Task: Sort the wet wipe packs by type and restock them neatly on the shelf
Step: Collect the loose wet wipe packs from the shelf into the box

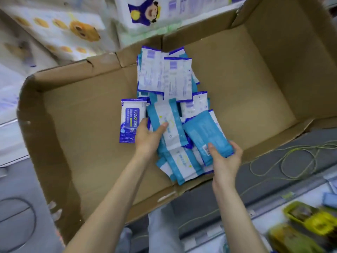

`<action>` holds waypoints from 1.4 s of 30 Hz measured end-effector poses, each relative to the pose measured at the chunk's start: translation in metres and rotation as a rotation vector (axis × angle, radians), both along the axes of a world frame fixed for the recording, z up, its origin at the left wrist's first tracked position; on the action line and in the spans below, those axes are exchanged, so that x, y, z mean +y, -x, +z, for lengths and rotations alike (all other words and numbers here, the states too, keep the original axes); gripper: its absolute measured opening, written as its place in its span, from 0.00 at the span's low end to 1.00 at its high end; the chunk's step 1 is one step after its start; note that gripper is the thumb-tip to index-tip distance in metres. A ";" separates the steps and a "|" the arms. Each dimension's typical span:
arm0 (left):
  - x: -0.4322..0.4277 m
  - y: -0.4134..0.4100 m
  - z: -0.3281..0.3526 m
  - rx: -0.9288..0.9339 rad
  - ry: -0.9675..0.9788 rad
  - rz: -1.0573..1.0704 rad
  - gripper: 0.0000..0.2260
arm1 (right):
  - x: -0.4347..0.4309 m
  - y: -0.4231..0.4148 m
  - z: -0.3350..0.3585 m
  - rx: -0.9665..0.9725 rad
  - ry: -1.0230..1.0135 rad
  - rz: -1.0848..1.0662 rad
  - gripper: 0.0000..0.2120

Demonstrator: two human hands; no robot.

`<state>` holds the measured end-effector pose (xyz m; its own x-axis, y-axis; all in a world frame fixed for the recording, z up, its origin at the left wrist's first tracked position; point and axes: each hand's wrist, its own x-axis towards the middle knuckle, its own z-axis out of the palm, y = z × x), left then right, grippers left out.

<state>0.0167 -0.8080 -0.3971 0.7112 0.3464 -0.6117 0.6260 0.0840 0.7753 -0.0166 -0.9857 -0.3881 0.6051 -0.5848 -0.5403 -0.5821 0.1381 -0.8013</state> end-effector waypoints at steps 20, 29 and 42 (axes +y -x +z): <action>0.143 0.057 0.071 -0.296 -0.595 -0.467 0.26 | 0.125 0.003 0.093 0.017 0.640 0.696 0.29; 0.366 0.181 0.180 -0.368 -0.431 -0.163 0.23 | 0.396 0.090 0.180 -0.360 0.215 0.840 0.23; 0.570 0.196 0.307 -0.562 -0.525 0.124 0.12 | 0.581 0.053 0.301 -0.632 0.118 1.013 0.21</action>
